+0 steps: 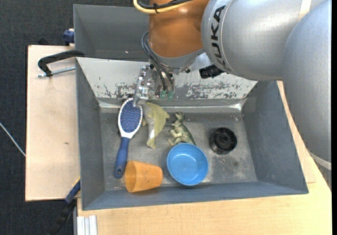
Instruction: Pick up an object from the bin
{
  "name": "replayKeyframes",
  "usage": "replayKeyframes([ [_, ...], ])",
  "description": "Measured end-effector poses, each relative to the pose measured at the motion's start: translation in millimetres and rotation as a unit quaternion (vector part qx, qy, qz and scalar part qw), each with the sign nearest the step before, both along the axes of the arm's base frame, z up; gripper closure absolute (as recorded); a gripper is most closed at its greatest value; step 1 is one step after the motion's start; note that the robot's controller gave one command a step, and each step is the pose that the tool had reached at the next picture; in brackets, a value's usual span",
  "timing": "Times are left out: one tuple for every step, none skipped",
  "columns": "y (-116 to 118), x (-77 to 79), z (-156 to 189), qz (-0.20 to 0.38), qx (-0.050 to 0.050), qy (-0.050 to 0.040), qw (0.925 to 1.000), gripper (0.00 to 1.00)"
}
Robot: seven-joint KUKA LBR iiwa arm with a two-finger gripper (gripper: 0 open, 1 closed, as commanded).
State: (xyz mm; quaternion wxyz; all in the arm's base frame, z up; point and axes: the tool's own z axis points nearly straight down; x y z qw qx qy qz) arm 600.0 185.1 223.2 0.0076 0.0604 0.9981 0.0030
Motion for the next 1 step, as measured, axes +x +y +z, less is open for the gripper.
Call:
replayKeyframes([
  [6.4,-3.4,-105.7,0.119,0.0,-0.0015,0.9929,1.0],
])
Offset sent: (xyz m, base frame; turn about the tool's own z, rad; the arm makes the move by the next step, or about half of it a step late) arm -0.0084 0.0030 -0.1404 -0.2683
